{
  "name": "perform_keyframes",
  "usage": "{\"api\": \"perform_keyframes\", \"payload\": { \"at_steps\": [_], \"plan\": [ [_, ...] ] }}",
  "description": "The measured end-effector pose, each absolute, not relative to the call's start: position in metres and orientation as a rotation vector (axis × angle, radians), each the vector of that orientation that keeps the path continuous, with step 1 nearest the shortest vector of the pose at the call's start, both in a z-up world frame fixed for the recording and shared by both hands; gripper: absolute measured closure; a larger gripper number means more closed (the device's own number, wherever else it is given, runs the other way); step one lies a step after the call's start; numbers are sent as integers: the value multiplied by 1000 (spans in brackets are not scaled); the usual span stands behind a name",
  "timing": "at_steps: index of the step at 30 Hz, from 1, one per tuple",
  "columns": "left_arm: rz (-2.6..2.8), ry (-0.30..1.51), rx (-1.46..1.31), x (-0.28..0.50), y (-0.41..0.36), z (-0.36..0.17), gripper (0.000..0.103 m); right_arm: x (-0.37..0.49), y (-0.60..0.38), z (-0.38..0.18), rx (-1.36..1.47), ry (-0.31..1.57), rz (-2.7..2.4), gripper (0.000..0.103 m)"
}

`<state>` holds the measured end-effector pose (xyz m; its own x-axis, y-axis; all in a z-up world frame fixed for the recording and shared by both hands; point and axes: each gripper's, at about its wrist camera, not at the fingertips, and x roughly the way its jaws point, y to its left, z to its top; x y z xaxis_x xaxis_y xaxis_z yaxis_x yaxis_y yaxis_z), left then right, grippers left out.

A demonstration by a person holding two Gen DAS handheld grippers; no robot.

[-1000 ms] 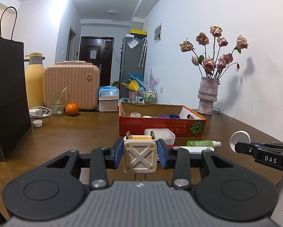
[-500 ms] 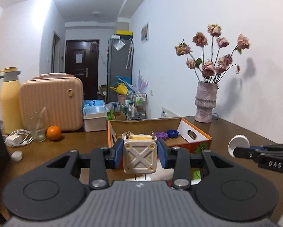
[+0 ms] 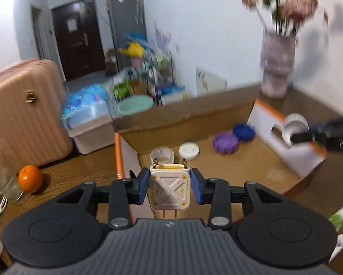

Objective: Organize rigid objects
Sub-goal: 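Carry the plug adapter and white ridged cap up and over into the box, then open the left gripper to drop the adapter while the right gripper releases the white cap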

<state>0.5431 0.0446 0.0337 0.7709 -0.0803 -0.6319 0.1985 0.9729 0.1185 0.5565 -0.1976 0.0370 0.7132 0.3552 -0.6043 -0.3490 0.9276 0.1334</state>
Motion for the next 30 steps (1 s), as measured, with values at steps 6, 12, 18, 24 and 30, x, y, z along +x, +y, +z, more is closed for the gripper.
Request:
{"api": "perform_keyframes", "payload": {
  "at_steps": [6, 12, 18, 24, 30],
  "plan": [
    [-176, 785, 211, 599, 37, -2, 64, 625, -177, 8, -70, 828, 371, 90],
    [-159, 851, 215, 633, 31, -30, 64, 655, -178, -19, 26, 961, 431, 90],
    [-170, 957, 159, 662, 32, -38, 62, 665, -172, -40, -75, 1000, 385, 81],
    [-172, 994, 129, 656, 37, -42, 45, 672, -171, -37, -110, 985, 344, 77],
    [-147, 963, 97, 639, 42, -13, 36, 662, -174, -13, -129, 946, 315, 68]
  ]
}}
